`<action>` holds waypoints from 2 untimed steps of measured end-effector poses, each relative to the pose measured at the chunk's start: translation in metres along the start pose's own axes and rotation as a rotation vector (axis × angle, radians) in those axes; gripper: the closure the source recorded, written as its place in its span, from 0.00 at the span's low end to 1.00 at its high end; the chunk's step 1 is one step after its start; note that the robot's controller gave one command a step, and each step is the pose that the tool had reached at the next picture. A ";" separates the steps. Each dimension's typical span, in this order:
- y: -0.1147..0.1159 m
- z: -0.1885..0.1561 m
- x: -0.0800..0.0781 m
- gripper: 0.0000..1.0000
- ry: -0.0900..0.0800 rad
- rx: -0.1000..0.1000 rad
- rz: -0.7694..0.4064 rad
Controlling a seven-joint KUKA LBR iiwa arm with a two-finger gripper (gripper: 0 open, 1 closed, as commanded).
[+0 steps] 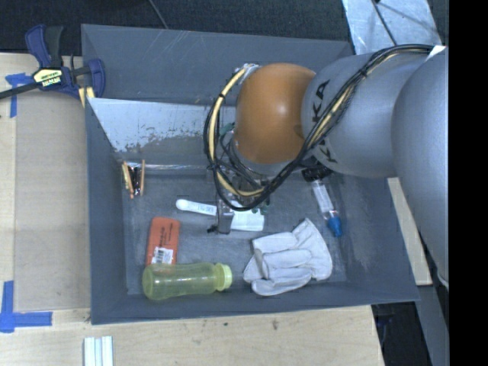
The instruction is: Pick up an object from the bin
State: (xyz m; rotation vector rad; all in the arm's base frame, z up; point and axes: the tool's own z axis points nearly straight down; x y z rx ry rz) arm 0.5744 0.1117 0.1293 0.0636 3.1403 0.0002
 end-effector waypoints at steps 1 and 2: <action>-0.006 0.002 0.001 0.00 0.000 0.000 0.025; 0.002 -0.029 0.014 0.00 0.009 0.003 -0.110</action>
Offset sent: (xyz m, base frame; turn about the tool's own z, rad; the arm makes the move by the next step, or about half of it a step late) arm -0.0330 0.0289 0.0911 -0.2703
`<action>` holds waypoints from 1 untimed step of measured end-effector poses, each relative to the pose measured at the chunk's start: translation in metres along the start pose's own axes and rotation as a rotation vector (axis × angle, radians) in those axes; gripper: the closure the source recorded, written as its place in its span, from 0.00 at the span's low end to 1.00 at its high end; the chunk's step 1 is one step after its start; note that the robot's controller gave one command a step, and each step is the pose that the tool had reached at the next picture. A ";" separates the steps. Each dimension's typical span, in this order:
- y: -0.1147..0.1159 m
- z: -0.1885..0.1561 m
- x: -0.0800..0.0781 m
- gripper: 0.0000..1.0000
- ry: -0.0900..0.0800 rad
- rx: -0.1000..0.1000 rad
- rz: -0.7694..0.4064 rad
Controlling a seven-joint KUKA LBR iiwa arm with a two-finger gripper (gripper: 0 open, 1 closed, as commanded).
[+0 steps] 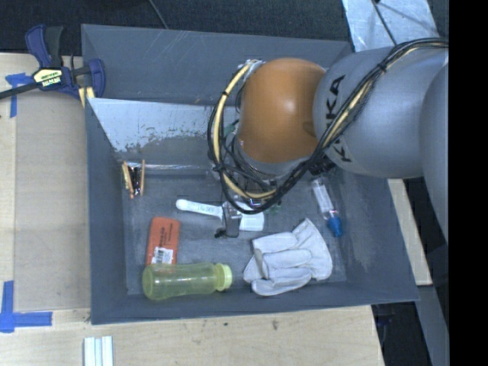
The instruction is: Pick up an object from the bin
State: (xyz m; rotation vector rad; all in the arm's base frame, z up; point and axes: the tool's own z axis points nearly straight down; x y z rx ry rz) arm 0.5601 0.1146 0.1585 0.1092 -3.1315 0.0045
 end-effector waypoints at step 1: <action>-0.071 0.061 -0.034 1.00 -0.009 -0.002 -0.039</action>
Offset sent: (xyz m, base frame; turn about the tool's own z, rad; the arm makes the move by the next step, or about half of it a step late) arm 0.0000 0.0000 0.0000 0.0000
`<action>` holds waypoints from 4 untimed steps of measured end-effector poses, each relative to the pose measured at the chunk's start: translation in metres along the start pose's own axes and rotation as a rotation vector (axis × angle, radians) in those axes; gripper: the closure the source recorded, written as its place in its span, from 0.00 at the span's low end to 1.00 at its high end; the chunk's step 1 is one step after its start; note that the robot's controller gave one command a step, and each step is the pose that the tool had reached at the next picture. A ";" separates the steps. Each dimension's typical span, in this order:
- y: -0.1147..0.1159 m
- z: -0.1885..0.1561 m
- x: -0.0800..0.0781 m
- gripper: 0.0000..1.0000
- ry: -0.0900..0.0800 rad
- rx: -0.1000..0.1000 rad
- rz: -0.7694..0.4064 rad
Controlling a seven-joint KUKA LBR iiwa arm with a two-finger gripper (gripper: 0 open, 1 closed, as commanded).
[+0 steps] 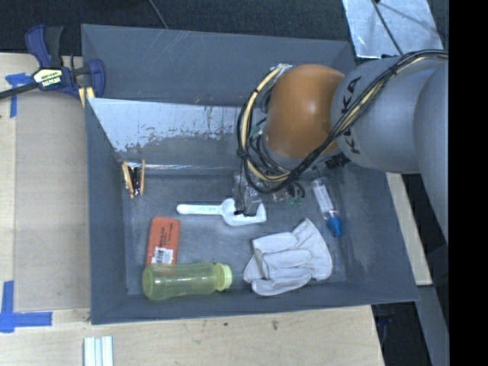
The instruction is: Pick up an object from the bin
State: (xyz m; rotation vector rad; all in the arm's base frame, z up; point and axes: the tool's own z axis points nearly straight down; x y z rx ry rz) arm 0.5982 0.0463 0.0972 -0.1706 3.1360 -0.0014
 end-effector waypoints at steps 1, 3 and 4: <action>0.001 -0.001 -0.001 1.00 -0.003 -0.001 -0.001; -0.039 -0.020 0.027 1.00 0.000 0.001 -0.379; 0.036 -0.063 0.001 0.00 -0.007 -0.003 -0.460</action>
Offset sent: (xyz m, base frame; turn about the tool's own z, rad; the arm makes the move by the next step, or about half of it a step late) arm -0.0207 -0.0843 0.0277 -0.2646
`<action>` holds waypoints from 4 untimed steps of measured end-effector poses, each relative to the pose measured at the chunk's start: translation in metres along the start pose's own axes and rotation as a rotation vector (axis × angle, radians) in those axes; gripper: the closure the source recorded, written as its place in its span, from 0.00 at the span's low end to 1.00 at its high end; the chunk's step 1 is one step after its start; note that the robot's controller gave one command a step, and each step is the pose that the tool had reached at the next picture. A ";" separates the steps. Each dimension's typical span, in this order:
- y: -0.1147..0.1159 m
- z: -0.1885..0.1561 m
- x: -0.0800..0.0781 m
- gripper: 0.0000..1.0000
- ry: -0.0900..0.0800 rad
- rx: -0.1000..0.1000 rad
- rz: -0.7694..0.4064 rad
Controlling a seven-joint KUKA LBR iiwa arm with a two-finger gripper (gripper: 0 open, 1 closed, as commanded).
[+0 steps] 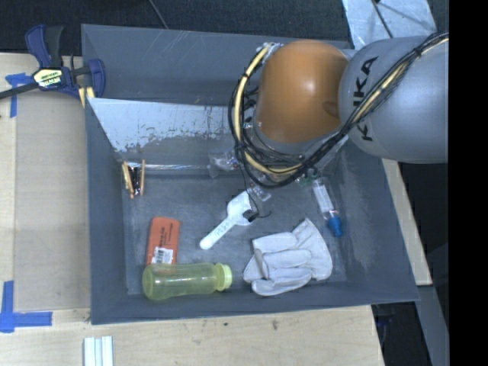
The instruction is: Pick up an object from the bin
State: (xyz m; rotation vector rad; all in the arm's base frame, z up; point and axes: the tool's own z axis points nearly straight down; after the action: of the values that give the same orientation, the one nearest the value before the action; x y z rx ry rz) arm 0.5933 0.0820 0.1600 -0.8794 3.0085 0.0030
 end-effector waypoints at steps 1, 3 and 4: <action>-0.002 0.001 0.002 0.00 0.004 0.000 0.004; -0.047 0.074 0.025 1.00 0.005 -0.002 -0.379; -0.047 0.074 0.025 1.00 0.005 -0.002 -0.379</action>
Offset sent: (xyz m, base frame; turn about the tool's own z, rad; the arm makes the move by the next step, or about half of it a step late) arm 0.0119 -0.0200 -0.0461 -0.2184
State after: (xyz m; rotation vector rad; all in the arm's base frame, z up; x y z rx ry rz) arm 0.5978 0.0288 0.0861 -1.4322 2.7942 0.0015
